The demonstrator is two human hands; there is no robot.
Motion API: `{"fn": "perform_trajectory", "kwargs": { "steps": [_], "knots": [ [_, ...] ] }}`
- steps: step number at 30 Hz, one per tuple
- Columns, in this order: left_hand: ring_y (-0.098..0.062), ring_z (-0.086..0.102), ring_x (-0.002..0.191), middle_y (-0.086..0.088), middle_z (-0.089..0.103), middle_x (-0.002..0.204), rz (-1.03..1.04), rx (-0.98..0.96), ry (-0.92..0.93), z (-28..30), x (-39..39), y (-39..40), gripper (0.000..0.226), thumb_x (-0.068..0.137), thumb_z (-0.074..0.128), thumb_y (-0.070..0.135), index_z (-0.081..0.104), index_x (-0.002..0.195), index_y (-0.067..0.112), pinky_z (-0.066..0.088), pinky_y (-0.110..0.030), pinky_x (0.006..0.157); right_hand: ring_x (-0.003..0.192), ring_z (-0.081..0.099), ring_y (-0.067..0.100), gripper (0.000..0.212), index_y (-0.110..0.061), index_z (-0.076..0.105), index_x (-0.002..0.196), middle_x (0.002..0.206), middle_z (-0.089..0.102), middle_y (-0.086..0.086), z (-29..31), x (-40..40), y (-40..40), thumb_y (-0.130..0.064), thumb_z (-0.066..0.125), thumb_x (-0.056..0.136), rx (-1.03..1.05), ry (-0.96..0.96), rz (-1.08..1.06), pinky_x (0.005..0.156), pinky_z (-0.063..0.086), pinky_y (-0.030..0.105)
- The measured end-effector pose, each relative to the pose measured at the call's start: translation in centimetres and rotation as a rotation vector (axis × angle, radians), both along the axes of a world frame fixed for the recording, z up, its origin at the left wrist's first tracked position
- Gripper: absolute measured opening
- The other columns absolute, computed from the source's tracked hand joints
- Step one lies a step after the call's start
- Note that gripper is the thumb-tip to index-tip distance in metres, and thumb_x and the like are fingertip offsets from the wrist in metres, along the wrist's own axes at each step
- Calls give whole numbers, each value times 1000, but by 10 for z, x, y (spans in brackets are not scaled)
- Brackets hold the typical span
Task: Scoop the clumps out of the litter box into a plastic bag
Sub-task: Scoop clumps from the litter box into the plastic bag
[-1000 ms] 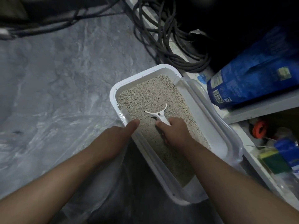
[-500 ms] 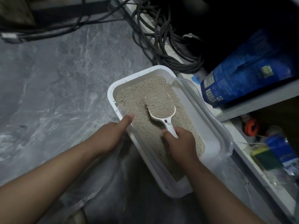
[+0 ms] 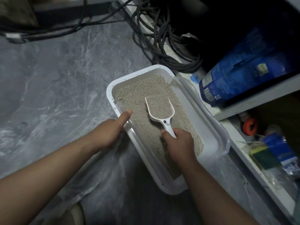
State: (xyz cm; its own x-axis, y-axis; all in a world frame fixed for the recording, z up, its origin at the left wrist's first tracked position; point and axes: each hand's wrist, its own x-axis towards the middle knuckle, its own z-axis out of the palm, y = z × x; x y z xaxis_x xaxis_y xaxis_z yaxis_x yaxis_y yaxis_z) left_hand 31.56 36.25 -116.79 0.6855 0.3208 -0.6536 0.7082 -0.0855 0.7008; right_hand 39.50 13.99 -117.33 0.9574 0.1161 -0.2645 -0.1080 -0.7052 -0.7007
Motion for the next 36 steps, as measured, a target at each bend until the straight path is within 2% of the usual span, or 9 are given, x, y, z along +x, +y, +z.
{"fn": "perform_trajectory", "kwargs": {
  "steps": [5, 10, 19, 24, 27, 32, 36],
  "knots": [
    [-25, 69, 97, -6, 73, 106, -12, 20, 4, 1, 0, 0, 114, 37, 27, 114, 75, 84, 21, 53, -52, 100, 58, 64, 35, 36, -10, 64, 64, 56, 64, 6, 0, -1, 3, -41, 71, 82, 20, 17, -20, 58, 55, 46],
    [-25, 70, 95, -5, 73, 103, -3, 35, -2, 0, -2, 0, 112, 38, 26, 114, 75, 80, 22, 54, -51, 97, 60, 65, 39, 39, -10, 64, 66, 59, 65, 9, 0, 1, 3, -47, 68, 79, 58, 20, -38, 60, 56, 53],
    [-24, 69, 96, -4, 73, 102, -12, 32, -14, 3, -1, -1, 113, 38, 25, 113, 75, 83, 22, 54, -52, 96, 60, 65, 36, 36, -10, 63, 66, 59, 65, 7, -1, 3, 3, -42, 70, 82, 13, -12, -56, 61, 56, 48],
    [-26, 69, 96, -7, 74, 103, -13, 33, -14, 2, -2, -1, 104, 54, 27, 106, 75, 84, 19, 54, -52, 97, 59, 65, 34, 35, -11, 62, 65, 58, 64, 6, -1, 3, 4, -40, 70, 82, 5, -30, -40, 61, 55, 47],
    [-26, 69, 98, -7, 73, 106, -18, 31, -16, 2, -3, -2, 101, 57, 27, 104, 75, 86, 21, 54, -52, 97, 58, 64, 36, 36, -11, 62, 65, 57, 64, 7, -2, 3, 3, -42, 69, 82, 15, -27, -44, 59, 55, 48],
    [-26, 71, 91, -6, 75, 96, 0, 31, -6, 1, -2, -1, 103, 54, 28, 105, 76, 82, 18, 57, -52, 92, 59, 64, 37, 36, -10, 64, 68, 59, 65, 8, -1, 3, 3, -43, 68, 82, 18, -19, -40, 59, 56, 49],
    [-26, 73, 85, -3, 77, 86, 17, 28, 7, 0, -2, -1, 98, 53, 30, 106, 78, 74, 24, 58, -50, 88, 60, 65, 38, 35, -9, 64, 69, 60, 66, 10, 1, 2, 3, -41, 69, 83, 25, -14, -46, 59, 56, 50]
  ]
}}
